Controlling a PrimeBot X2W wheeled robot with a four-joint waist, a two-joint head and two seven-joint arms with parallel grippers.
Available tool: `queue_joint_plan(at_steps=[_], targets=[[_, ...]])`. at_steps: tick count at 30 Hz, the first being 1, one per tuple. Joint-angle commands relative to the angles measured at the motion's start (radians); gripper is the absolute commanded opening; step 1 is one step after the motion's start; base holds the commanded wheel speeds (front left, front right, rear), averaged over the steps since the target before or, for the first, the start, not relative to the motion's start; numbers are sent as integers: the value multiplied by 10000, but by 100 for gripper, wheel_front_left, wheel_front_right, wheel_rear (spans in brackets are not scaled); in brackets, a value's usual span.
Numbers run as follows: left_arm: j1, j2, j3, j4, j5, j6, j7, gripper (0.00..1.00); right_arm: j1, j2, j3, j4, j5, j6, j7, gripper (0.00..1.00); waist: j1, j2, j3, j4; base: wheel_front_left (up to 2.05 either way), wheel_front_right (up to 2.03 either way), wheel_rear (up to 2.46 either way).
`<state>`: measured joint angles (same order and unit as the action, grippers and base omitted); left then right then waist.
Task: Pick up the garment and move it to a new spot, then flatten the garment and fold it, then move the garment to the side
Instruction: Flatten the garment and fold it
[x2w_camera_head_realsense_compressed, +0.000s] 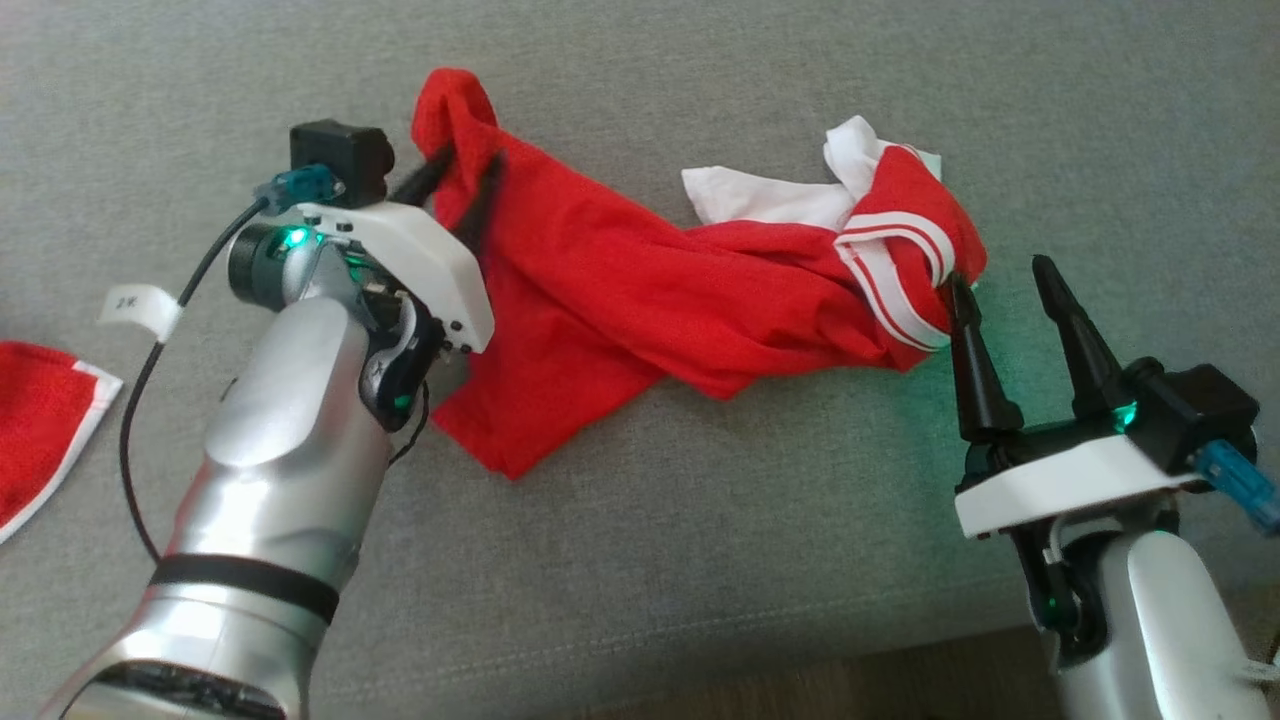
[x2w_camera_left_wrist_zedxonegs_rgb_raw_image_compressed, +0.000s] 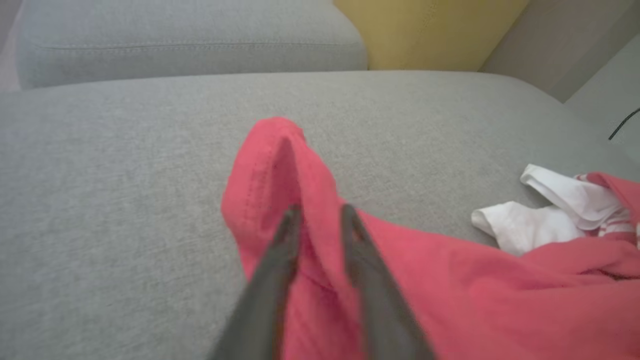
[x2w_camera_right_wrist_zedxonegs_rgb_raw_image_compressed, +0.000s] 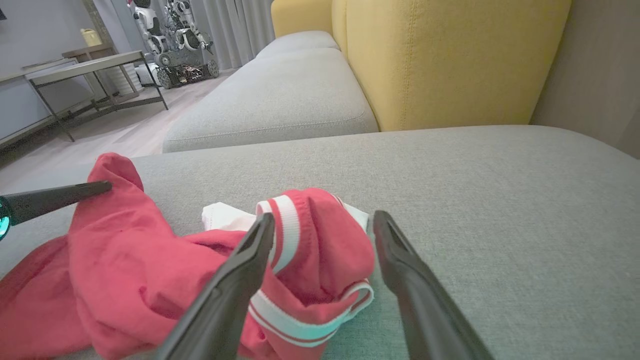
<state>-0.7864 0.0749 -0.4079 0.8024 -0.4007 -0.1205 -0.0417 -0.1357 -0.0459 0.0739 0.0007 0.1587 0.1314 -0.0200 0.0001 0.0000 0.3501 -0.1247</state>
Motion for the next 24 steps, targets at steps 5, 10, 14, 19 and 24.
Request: queue_joint_plan(at_steps=[5,10,14,19,24], targets=[[-604,502,307,-402,-84,-51,-1203,0,-233,-43,36,-240,79,-7,-152,100,-1,0,-45,65,0,0,0],[95,1032,662,-1533,-235,77,-1781,0,-107,-43,-358,-208,89,-7,-141,100,-1,0,-241,325,0,0,0],[1371,1478,1017,-2908,-475,413,-1823,0,2,-43,-681,-202,135,-7,-130,100,-1,0,-366,564,0,0,0],[2834,1849,1566,-4347,-810,1044,-1750,0,46,-43,-909,-160,159,-7,-97,100,-1,0,-455,705,0,0,0],[4534,2016,2155,-5512,-1341,1718,-1428,0,57,-43,-1033,-88,177,-7,-63,100,-1,0,-545,770,0,0,0]])
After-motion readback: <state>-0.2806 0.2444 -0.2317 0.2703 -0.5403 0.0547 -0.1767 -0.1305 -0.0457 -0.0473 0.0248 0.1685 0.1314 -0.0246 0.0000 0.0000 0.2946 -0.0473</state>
